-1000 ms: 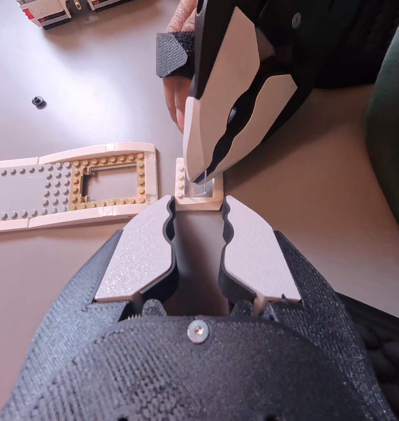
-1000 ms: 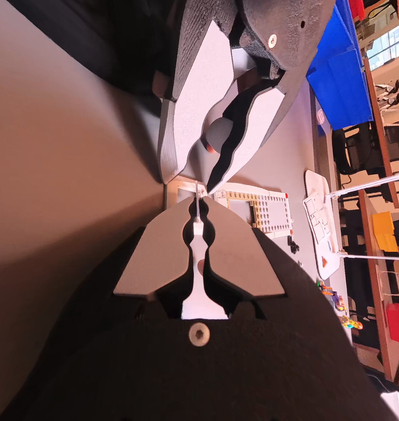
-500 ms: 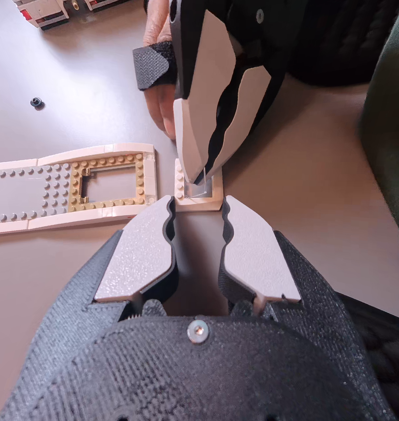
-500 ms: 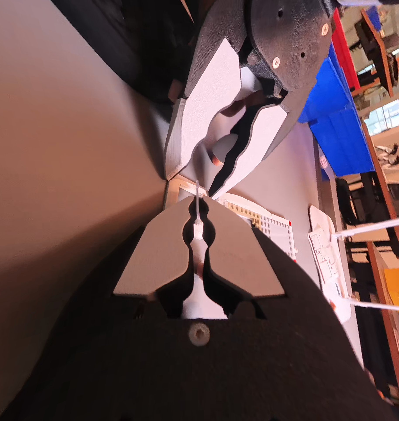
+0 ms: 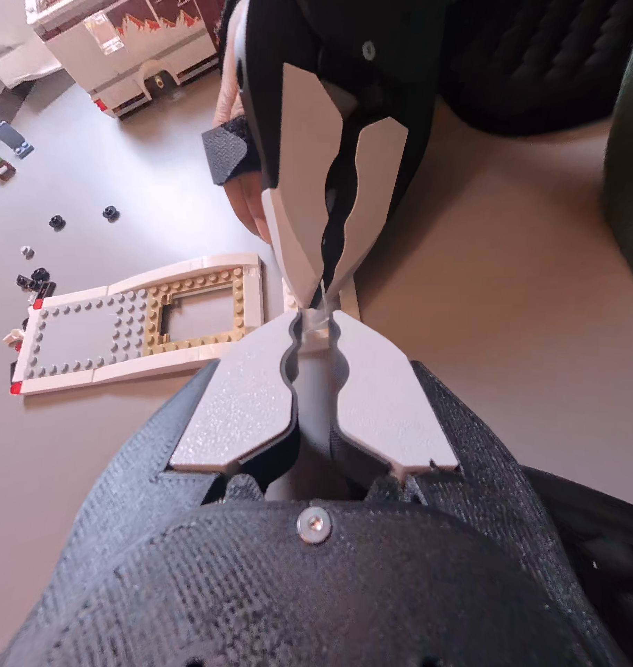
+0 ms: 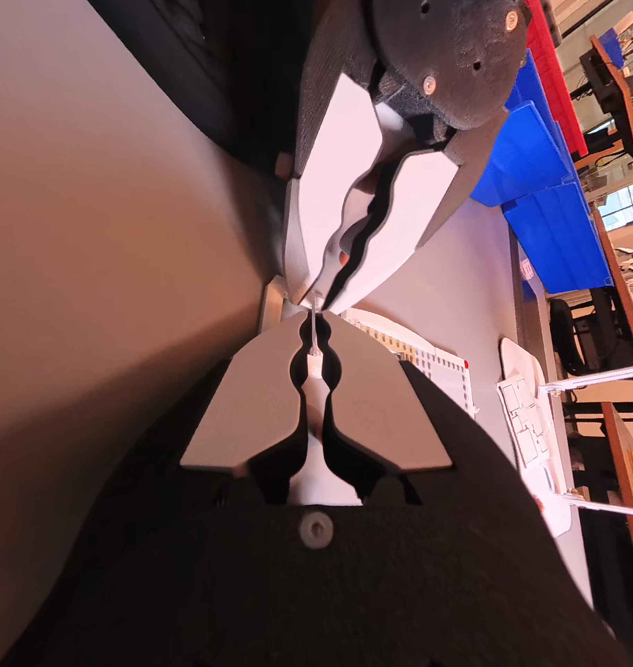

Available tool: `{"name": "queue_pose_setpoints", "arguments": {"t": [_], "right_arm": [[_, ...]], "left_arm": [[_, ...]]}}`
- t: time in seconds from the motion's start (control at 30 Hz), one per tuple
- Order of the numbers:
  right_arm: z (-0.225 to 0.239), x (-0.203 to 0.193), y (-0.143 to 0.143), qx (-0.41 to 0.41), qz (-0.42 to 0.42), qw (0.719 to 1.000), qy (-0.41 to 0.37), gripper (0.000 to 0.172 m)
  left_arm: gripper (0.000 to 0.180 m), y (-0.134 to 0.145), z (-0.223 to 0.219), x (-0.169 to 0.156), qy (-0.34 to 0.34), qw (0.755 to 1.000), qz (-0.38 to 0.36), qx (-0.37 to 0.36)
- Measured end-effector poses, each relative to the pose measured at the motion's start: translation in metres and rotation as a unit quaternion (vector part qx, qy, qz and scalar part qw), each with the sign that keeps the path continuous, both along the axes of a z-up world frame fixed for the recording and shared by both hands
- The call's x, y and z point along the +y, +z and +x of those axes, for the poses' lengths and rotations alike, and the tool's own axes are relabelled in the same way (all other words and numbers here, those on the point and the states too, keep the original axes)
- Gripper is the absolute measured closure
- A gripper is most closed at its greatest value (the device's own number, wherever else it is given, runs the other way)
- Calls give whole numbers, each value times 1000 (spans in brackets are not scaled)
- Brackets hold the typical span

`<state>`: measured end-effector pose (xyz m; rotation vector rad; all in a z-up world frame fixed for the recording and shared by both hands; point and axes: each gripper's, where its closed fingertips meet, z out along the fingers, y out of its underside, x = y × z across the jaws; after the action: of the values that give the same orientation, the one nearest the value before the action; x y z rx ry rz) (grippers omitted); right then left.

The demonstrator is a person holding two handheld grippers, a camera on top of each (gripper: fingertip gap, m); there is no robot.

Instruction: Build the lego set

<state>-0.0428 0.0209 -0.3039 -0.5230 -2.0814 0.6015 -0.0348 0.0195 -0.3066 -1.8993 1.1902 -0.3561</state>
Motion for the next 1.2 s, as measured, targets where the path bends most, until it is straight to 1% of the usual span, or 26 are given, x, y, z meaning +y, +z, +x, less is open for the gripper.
{"name": "queue_pose_setpoints", "arguments": {"t": [0.03, 0.23, 0.33, 0.37, 0.5, 0.7, 0.8, 0.9, 0.97, 1.03, 1.2], "right_arm": [[-1, 1, 0, -1, -1, 1000, -5, 171], [-2, 5, 1, 8, 17, 999, -35, 169], [5, 7, 4, -9, 12, 999, -52, 155], [9, 7, 5, -19, 10, 998, -53, 155], [20, 7, 11, -29, 1, 995, -96, 156], [21, 6, 13, -38, 20, 985, -166, 167], [18, 7, 15, -35, 26, 982, -183, 165], [14, 6, 14, -52, 42, 981, -184, 163], [13, 8, 11, -66, 65, 979, -183, 168], [12, 8, 10, -72, 87, 977, -178, 169], [14, 4, 7, -87, 68, 981, -160, 170]], "left_arm": [[170, 0, 1, 0, 0, 1000, 3, 3], [173, 1, -2, 4, 17, 1000, 14, 9], [179, 3, -2, 6, 25, 999, 21, 12], [179, 3, -3, 6, 26, 999, 22, 13], [179, 2, -2, 6, 25, 999, 33, 29], [179, 2, -1, 5, 26, 998, 44, 44], [179, 2, -1, 5, 27, 997, 47, 50], [179, 2, -1, 5, 30, 997, 48, 52], [179, 1, -1, 5, 31, 997, 50, 55], [179, 1, -1, 5, 33, 996, 52, 59], [175, 0, 0, 2, 25, 997, 50, 59]]}}
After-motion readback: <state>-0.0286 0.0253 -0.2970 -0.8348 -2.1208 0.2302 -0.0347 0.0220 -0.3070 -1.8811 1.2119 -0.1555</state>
